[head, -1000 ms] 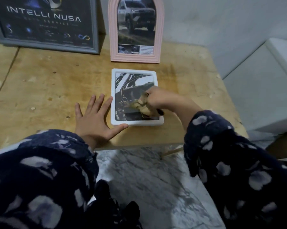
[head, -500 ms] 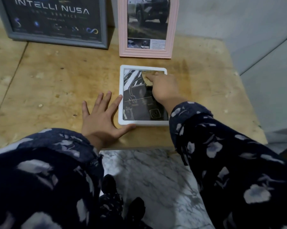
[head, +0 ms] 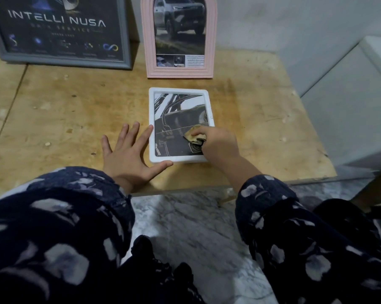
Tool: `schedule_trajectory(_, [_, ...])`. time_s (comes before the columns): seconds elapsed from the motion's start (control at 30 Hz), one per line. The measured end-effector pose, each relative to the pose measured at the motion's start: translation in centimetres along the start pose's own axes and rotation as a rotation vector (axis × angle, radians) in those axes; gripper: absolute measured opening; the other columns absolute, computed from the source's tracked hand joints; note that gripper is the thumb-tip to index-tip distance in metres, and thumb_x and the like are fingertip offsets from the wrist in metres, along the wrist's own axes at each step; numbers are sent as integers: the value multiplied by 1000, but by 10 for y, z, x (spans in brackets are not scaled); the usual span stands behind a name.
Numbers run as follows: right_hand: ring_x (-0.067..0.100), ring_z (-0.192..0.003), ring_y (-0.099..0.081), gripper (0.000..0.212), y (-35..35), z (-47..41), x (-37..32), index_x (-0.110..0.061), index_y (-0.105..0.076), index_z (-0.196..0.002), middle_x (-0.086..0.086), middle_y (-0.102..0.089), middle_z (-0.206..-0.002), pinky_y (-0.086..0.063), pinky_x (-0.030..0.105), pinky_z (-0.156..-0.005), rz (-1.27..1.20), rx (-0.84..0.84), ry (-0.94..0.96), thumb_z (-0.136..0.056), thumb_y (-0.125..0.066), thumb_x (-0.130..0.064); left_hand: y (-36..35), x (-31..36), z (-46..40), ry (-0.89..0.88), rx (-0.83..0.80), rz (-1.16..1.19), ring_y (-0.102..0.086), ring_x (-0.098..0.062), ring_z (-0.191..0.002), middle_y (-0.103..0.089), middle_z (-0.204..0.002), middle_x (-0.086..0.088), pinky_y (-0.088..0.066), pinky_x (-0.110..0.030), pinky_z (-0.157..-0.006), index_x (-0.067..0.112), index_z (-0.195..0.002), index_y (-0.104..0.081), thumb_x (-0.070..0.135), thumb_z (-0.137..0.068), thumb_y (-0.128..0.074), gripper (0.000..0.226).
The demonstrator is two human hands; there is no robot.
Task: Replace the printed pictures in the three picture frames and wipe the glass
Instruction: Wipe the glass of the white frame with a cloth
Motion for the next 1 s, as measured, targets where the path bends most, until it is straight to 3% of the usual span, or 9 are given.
schedule_trajectory(0.2, [26, -91, -63, 37, 26, -13, 0, -19, -70, -107, 6, -68, -109, -51, 35, -71, -81, -175, -85, -88, -42, -4, 1, 3, 1, -13, -9, 14, 4, -14, -149, -6, -162, 8, 4, -60, -115, 45, -151, -9, 97, -60, -21, 105])
schedule_trajectory(0.27, [24, -93, -63, 41, 38, -26, -5, -21, -72, -105, 2, -69, -110, -54, 38, -80, -262, -75, -110, -87, -42, 0, 1, 4, 2, -20, -10, 16, 5, -14, -149, -5, -162, 9, 4, -59, -115, 46, -151, -9, 96, -61, -21, 104])
schedule_trajectory(0.37, [19, -89, -57, 53, 43, -56, -22, -29, -67, -117, -7, -60, -109, -53, 34, -81, -348, 90, -80, -84, -45, 7, 0, 2, 2, -25, -18, 9, 9, -12, -148, -1, -162, 10, 6, -58, -115, 47, -150, -5, 96, -62, -18, 101])
schedule_trajectory(0.47, [23, -106, -59, 46, 31, -92, -42, -24, -64, -125, 1, -62, -120, -50, 37, -91, -197, 130, 68, -87, -49, -2, 2, 3, -2, -18, -41, 23, 12, -12, -148, 3, -162, 11, 10, -57, -114, 48, -150, -2, 96, -61, -15, 102])
schedule_trajectory(0.6, [32, -131, -42, 46, 14, -120, -76, -17, -51, -137, 10, -40, -149, -38, 36, -106, 58, 115, 288, -92, -46, -5, 3, 2, -3, 1, -79, -2, 16, -12, -147, 7, -161, 11, 11, -58, -114, 48, -149, 1, 99, -57, -13, 107])
schedule_trajectory(0.7, [32, -129, -45, 48, -5, -129, -87, -23, -47, -139, 9, -42, -147, -40, 36, -102, 290, 30, 418, -94, -44, -8, 4, 0, -4, 12, -100, -18, 18, -12, -147, 11, -161, 12, 11, -58, -114, 48, -149, 3, 99, -53, -10, 110])
schedule_trajectory(0.77, [30, -123, -49, 50, -13, -128, -82, -27, -42, -140, 5, -50, -136, -41, 36, -95, 371, 12, 431, -94, -45, -10, 4, 0, -4, 16, -107, -29, 19, -12, -146, 12, -161, 12, 12, -58, -114, 48, -149, 5, 100, -53, -9, 110])
schedule_trajectory(0.9, [26, -137, -34, 53, -7, -129, -58, -33, -34, -145, 0, -37, -150, -26, 47, -111, 369, -20, 313, -97, -38, -11, 4, 0, -4, 20, -94, -28, 18, -11, -147, 10, -161, 13, 11, -58, -114, 48, -149, 3, 99, -57, -15, 107])
schedule_trajectory(1.0, [29, -138, -34, 55, 2, -130, -40, -29, -35, -146, 6, -36, -152, -30, 43, -111, 312, -52, 249, -96, -36, -8, 4, -1, -4, 20, -89, -23, 17, -11, -147, 8, -161, 13, 11, -58, -114, 49, -149, 2, 97, -57, -16, 105])
Point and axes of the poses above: each hand's wrist, its own z-axis away from the middle knuckle, its own y-axis out of the back of the hand, x = y × z, the point moved 4 cm from there along -z, towards the middle knuckle
